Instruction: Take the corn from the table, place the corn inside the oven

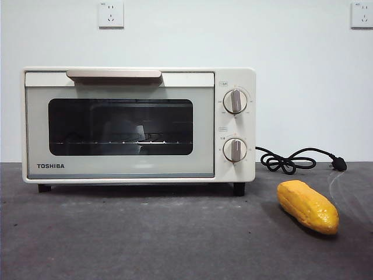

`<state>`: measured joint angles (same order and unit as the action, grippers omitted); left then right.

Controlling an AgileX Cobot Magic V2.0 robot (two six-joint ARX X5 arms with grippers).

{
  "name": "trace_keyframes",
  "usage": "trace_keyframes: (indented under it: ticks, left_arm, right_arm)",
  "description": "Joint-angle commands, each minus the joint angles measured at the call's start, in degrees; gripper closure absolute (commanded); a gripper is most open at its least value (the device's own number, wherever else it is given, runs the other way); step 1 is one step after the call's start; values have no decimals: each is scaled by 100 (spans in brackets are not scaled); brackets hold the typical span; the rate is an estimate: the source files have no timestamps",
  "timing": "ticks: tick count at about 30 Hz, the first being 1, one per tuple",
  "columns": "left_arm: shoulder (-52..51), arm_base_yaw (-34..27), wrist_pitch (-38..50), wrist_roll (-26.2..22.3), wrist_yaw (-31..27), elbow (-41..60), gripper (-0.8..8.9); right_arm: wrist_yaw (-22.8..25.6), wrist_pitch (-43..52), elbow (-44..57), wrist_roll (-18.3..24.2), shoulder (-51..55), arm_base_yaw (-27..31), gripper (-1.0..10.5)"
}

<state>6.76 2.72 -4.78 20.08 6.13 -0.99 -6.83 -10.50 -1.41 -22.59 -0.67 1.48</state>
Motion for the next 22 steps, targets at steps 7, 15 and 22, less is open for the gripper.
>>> trace_keyframes:
  ticks: [7, 15, 22]
  left_arm:
    - [0, -15, 66, 90, -13, 35, 817]
    - [0, -15, 151, 289, 542, -33, 817]
    - [52, -15, 142, 286, 951, -468, 817]
  right_arm:
    - [13, 22, 50, -151, 15, -2, 946]
    - [-699, -7, 2, -476, 15, -2, 933]
    - [-916, -168, -350, -479, 11, -2, 782]
